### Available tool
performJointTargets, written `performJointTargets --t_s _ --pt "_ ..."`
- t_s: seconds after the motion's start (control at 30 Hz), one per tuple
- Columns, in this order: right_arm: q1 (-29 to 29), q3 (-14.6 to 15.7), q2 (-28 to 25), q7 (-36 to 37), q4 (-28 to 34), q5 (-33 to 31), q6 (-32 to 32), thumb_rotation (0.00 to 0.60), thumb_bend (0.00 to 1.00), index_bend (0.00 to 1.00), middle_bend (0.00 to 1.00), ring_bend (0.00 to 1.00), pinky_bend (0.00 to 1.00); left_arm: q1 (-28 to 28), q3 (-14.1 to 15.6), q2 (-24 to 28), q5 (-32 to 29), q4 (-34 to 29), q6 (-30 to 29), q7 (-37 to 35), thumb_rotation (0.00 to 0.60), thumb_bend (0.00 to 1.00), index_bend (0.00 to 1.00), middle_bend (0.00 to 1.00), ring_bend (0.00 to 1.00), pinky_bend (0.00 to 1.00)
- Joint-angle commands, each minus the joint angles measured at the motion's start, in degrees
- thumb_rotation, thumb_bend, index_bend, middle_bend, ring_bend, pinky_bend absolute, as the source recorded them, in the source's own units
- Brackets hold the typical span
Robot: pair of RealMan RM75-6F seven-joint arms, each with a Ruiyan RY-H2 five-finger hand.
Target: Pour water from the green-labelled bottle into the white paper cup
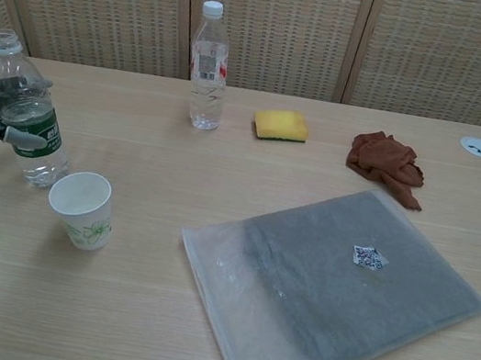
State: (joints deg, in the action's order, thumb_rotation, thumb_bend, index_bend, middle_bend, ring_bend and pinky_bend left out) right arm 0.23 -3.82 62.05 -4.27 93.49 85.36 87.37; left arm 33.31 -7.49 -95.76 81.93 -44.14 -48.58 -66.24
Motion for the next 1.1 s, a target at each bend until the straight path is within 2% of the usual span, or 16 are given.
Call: performJointTargets --t_s 0.03,0.1,0.2,0.33,0.57,0.73,0.83,1.0,1.1 --pt "0.0 0.0 0.0 0.1 -0.1 -0.1 -0.1 0.600 0.00 0.00 0.00 0.00 0.00 0.2 -0.2 -2.0 -0.2 2.8 -0.7 -1.9 0.600 0.14 0.00 0.00 0.00 0.00" --pt "0.2 -0.1 0.1 0.1 -0.3 -0.3 -0.3 0.600 0.00 0.00 0.00 0.00 0.00 0.3 -0.3 -3.3 -0.4 4.6 -0.8 -4.2 0.600 0.15 0.00 0.00 0.00 0.00" --pt "0.3 -0.1 0.2 0.1 -0.4 -0.4 -0.5 0.600 0.00 0.00 0.00 0.00 0.00 0.4 -0.6 -5.3 -0.6 7.6 -1.1 -6.5 0.600 0.16 0.01 0.08 0.00 0.00" --pt "0.3 0.0 0.2 0.1 -0.4 -0.5 -0.6 0.600 0.00 0.00 0.00 0.00 0.00 0.9 -0.4 -6.8 -0.5 10.3 -0.6 -8.6 0.600 0.21 0.17 0.21 0.08 0.08" --pt "0.4 -0.1 0.2 0.4 -0.5 -0.6 -0.6 0.600 0.00 0.00 0.00 0.00 0.00 1.8 -0.6 -7.7 -0.4 11.6 -0.6 -12.8 0.600 0.31 0.36 0.33 0.18 0.21" --pt "0.5 0.0 0.3 0.4 -0.6 -0.7 -0.8 0.600 0.00 0.00 0.00 0.00 0.00 2.0 -1.1 -7.8 -0.8 11.6 -0.9 -14.3 0.600 0.47 0.49 0.42 0.26 0.30" --pt "0.5 0.1 0.3 0.3 -0.5 -0.6 -0.8 0.600 0.00 0.00 0.00 0.00 0.00 1.9 -1.4 -7.4 -1.1 11.3 -1.3 -14.6 0.600 0.53 0.54 0.46 0.29 0.35" --pt "0.6 0.2 0.4 0.1 -0.5 -0.3 -0.8 0.600 0.00 0.00 0.00 0.00 0.00 1.7 -1.3 -5.8 -0.8 9.6 -2.3 -14.6 0.600 0.56 0.57 0.49 0.32 0.38" --pt "0.5 0.2 0.3 0.2 -0.3 -0.2 -0.6 0.600 0.00 0.00 0.00 0.00 0.00 1.8 -0.1 -2.8 1.2 7.1 -4.0 -12.8 0.600 0.58 0.57 0.49 0.32 0.39"
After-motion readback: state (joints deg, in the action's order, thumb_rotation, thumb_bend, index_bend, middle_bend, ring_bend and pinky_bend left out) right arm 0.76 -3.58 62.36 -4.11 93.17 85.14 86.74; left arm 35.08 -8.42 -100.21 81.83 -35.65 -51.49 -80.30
